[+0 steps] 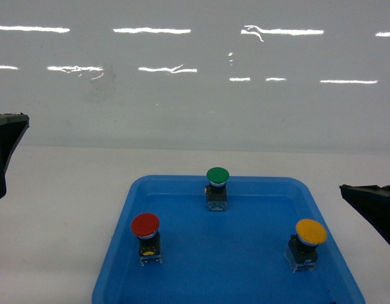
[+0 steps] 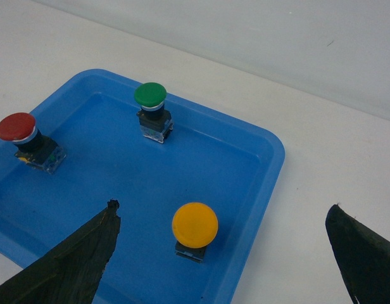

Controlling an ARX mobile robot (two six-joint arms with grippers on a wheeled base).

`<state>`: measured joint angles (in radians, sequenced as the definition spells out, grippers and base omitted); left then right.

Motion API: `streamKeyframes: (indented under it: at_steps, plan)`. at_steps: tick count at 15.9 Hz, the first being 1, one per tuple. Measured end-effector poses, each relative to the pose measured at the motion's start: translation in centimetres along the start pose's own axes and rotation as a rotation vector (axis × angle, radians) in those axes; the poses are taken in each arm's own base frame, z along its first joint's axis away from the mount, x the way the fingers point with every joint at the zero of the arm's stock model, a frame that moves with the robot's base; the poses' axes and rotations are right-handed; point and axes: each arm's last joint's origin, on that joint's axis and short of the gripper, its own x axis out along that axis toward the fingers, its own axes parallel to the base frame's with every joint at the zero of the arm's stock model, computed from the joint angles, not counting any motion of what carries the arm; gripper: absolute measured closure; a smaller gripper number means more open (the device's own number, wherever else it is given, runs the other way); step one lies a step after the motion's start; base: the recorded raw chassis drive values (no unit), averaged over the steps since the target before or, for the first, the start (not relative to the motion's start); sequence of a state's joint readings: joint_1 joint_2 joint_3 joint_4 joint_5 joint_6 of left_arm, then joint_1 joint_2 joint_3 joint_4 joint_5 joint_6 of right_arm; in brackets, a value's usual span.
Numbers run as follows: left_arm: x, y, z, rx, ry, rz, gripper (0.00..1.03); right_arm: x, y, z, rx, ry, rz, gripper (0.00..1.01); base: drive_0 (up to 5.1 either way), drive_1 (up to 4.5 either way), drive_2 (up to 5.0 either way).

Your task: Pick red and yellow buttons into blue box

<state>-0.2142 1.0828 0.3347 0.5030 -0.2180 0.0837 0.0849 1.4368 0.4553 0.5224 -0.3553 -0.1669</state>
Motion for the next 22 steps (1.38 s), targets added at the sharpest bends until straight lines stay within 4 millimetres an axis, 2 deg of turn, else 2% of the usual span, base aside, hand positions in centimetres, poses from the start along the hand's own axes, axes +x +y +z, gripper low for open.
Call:
streamKeyframes:
  at_steps: [3,6,9,10,11,12,18,22]
  plan:
    - [0.0,0.0,0.0,0.002,0.000,-0.001,0.05,0.0,0.0,-0.1,0.005,0.010,0.001,0.03,0.0,0.00,0.0]
    - [0.0,0.0,0.0,0.003,0.001,-0.001,0.05,1.5,-1.1,0.7,0.027,0.027,-0.008,0.03,0.0,0.00,0.0]
    - [0.0,0.0,0.0,0.003,0.001,-0.001,0.05,2.7,-0.5,1.4,0.009,0.026,0.039,0.03,0.0,0.00,0.0]
    - [0.0,0.0,0.0,0.003,0.001,-0.001,0.05,3.4,-0.2,1.0,0.002,0.054,0.074,0.03,0.0,0.00,0.0]
    - [0.0,0.0,0.0,0.003,0.001,-0.001,0.05,5.9,0.7,-0.3,-0.046,0.134,0.145,0.03,0.0,0.00,0.0]
    - [0.0,0.0,0.0,0.003,0.001,-0.001,0.05,7.3,0.9,-1.0,-0.091,0.166,0.174,0.03,0.0,0.00,0.0]
    - [0.0,0.0,0.0,0.003,0.001,-0.001,0.05,9.9,0.8,-4.0,-0.192,0.263,0.213,0.03,0.0,0.00,0.0]
    - [0.0,0.0,0.0,0.003,0.001,-0.001,0.05,11.3,0.8,-4.7,-0.240,0.278,0.232,0.03,0.0,0.00,0.0]
